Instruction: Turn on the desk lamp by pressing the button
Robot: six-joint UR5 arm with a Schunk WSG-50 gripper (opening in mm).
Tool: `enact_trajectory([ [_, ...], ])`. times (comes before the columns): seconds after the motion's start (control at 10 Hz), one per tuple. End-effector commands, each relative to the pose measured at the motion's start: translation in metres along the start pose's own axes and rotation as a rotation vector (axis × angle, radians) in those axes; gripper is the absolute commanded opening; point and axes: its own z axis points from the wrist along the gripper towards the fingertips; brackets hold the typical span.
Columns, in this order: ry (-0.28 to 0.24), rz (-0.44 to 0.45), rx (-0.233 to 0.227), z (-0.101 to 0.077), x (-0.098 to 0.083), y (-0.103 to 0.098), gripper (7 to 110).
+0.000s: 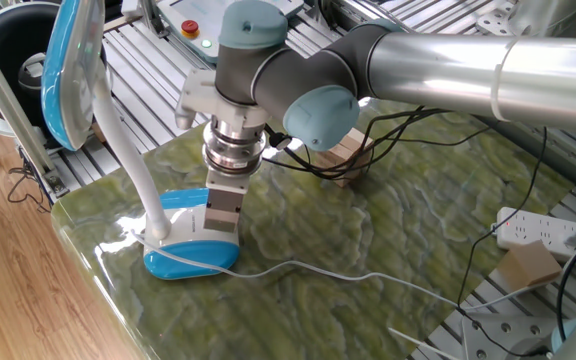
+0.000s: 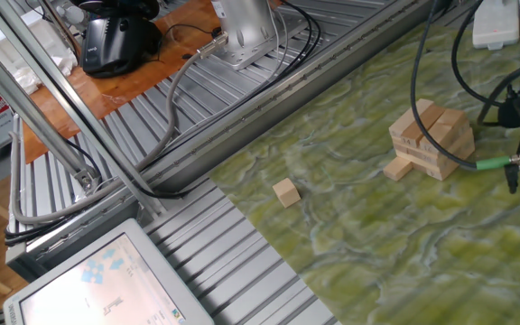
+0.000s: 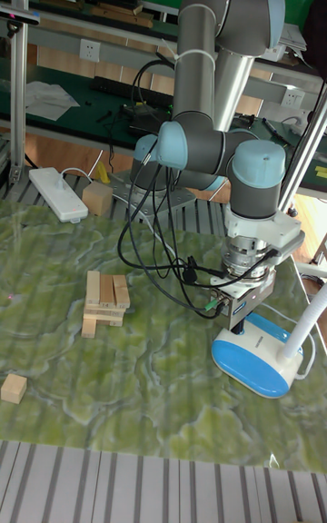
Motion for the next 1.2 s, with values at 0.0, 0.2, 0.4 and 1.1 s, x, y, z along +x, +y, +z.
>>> enact_trajectory([
  [0.0, -0.008, 0.005, -0.005, 0.0, -0.002, 0.0, 7],
  [0.2, -0.001, -0.006, -0.008, -0.006, 0.001, 0.0, 7],
  [0.4, -0.016, 0.007, -0.01, 0.004, -0.007, 0.003, 7],
  [1.1, -0.011, -0.021, -0.036, -0.005, 0.008, -0.003, 7],
])
